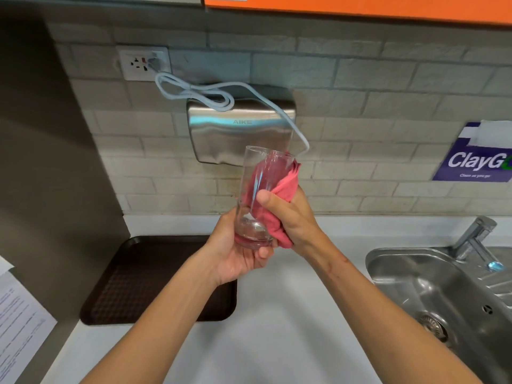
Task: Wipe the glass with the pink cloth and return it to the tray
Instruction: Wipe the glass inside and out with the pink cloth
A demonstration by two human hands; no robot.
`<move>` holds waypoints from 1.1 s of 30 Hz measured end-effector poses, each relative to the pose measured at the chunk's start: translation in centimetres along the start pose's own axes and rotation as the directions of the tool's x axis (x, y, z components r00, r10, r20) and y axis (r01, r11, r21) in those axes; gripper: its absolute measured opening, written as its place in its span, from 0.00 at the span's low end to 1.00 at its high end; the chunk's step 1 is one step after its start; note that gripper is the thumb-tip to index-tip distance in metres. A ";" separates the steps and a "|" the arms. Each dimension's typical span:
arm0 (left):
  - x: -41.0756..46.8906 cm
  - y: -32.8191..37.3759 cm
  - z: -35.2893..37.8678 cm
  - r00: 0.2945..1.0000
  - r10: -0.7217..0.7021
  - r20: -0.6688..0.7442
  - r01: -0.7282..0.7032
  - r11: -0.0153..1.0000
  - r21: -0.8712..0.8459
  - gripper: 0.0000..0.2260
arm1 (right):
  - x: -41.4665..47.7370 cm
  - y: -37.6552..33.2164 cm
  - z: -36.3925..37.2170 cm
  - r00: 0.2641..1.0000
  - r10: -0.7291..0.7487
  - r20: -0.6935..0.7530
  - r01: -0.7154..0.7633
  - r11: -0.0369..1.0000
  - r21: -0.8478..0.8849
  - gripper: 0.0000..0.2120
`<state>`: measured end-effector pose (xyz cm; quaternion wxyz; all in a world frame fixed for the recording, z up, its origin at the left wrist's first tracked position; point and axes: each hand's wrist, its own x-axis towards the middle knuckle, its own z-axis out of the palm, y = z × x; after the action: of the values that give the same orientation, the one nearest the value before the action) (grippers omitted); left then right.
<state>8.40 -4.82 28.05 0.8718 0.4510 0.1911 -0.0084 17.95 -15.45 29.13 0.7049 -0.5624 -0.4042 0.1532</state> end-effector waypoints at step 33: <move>-0.3 -3.1 2.2 0.849 0.457 -0.266 -0.458 0.887 0.062 0.28 | 0.1 -1.6 2.6 0.980 -0.183 -0.084 0.171 0.976 -0.133 0.28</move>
<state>8.22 -8.45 26.84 0.8147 0.4785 0.1965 0.2621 15.71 -14.15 30.80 0.6977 -0.5739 -0.4272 0.0371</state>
